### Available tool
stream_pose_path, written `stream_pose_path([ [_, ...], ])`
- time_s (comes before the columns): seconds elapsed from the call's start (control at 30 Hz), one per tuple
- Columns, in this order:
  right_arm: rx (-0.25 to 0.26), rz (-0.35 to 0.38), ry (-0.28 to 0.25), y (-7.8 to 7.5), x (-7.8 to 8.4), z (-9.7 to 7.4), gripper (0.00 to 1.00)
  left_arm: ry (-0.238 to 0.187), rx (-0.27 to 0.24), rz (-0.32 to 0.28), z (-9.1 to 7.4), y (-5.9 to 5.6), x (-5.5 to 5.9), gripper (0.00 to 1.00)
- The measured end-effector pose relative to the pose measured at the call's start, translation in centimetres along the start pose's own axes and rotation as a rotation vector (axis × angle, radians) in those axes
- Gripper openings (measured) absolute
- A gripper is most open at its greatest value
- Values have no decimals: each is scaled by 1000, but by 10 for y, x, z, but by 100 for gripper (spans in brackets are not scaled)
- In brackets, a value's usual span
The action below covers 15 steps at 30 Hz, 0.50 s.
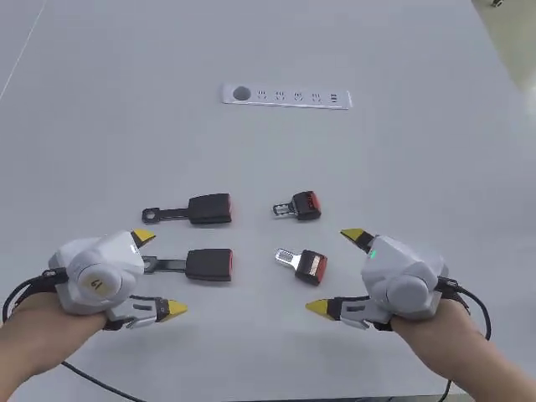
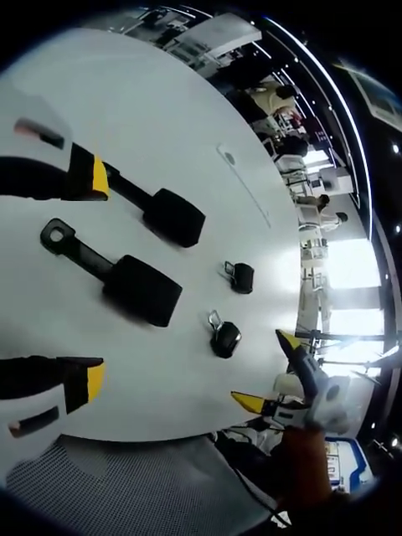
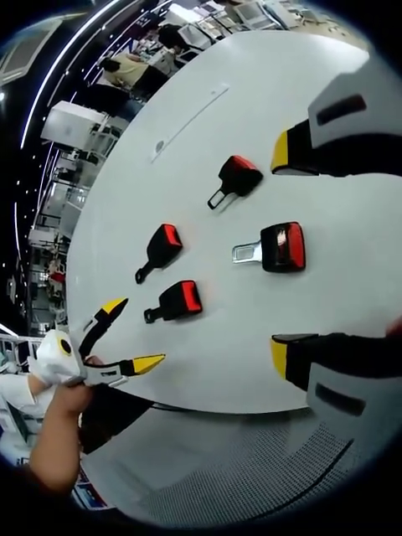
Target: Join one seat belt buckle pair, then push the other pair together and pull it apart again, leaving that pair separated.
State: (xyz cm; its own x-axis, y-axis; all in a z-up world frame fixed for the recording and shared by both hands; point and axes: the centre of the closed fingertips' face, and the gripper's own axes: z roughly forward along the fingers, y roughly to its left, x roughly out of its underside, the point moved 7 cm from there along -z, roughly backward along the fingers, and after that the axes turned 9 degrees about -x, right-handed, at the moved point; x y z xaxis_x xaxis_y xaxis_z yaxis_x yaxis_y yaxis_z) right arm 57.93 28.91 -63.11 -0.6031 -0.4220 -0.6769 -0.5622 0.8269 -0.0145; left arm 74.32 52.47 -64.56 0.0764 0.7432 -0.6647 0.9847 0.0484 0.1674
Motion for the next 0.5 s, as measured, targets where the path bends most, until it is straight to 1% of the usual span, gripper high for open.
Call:
stream_pose_path([
  [0.13, -7, 0, 11, -3, 2, 6, 75, -1, 13, 23, 8, 3, -3, 73],
  [0.27, -13, 5, 19, -6, 5, 12, 74, -2, 49, 64, 18, 0, -7, 69],
  [0.37, -15, 7, 23, -7, 5, 16, 73, 12, 76, 90, 27, -1, -4, 67],
  [0.5, -33, 6, 31, -6, 6, 23, 70, 16, 97, 123, 35, -2, 0, 62],
])
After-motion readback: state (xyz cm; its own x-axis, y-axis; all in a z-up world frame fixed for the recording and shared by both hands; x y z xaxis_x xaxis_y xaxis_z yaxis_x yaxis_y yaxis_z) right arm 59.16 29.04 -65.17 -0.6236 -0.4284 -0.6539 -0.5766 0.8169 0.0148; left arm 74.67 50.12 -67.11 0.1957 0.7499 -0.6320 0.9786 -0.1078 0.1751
